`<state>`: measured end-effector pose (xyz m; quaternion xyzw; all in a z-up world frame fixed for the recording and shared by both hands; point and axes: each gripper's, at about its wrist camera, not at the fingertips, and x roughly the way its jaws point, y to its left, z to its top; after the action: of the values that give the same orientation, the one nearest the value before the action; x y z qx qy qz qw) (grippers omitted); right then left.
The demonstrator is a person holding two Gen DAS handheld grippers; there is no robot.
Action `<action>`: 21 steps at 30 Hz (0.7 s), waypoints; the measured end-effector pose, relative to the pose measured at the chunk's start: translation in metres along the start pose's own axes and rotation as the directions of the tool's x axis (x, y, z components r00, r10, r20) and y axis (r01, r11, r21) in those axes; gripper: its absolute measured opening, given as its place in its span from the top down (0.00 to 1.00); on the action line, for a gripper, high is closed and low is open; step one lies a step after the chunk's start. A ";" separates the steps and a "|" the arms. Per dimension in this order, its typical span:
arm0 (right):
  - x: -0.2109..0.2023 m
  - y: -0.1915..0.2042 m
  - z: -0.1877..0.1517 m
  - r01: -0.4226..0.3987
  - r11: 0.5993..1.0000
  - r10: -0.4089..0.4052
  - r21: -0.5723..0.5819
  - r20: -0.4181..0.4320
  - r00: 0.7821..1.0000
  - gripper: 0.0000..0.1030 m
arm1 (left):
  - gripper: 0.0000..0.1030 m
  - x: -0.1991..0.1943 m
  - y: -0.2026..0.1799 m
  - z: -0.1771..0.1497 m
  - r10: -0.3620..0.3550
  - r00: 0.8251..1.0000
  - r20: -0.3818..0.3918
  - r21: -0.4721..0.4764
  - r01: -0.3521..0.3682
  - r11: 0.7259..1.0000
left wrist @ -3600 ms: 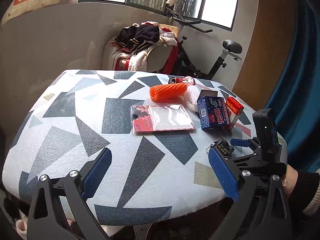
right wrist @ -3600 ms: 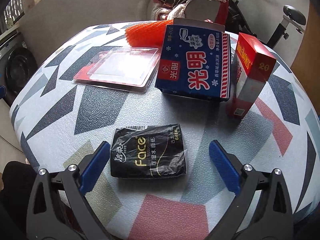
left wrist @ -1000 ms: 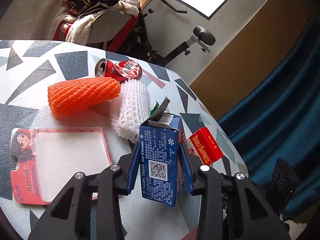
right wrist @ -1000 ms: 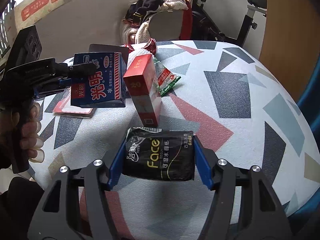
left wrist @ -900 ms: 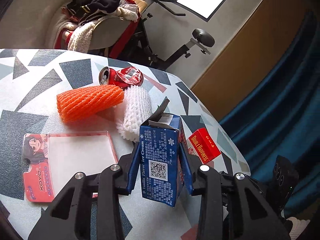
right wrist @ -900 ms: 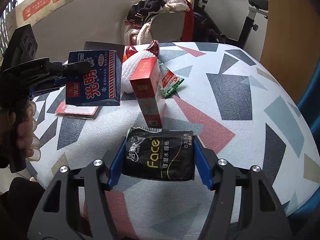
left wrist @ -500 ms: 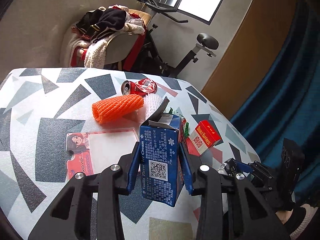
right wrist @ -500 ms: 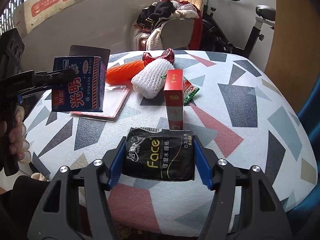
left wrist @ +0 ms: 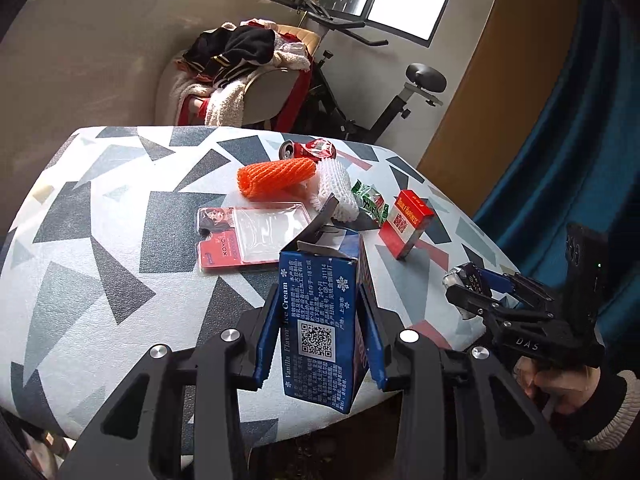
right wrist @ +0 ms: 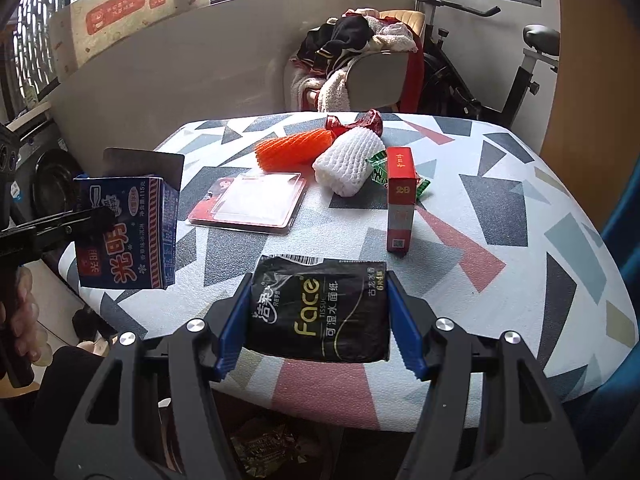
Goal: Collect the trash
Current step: 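Lift the milk carton with the left gripper toward the bin while the right carries the Face pack, then open the left gripper to drop the carton into the bin while the right releases the Face pack there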
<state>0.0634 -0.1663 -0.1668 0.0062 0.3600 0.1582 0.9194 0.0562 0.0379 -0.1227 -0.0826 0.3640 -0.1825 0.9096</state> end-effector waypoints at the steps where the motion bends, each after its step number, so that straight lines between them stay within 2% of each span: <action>1: -0.001 0.001 -0.003 -0.005 1.000 0.005 0.004 0.000 1.000 0.38 | 0.64 -0.004 -0.002 -0.007 0.004 1.000 0.001 0.007 -0.004 1.000; 12: -0.016 0.016 -0.031 -0.041 0.999 0.041 0.018 0.001 0.999 0.38 | 0.63 -0.028 -0.032 -0.083 -0.009 0.999 -0.034 0.042 0.011 0.999; 21: -0.018 0.017 -0.051 -0.048 0.998 0.049 0.033 -0.018 0.999 0.38 | 0.58 -0.022 -0.036 -0.117 -0.039 0.994 -0.099 0.029 0.042 0.999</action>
<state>0.0119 -0.1608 -0.1904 0.0284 0.3711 0.1745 0.9116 -0.0498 0.0114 -0.1830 -0.0669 0.4036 -0.2105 0.8878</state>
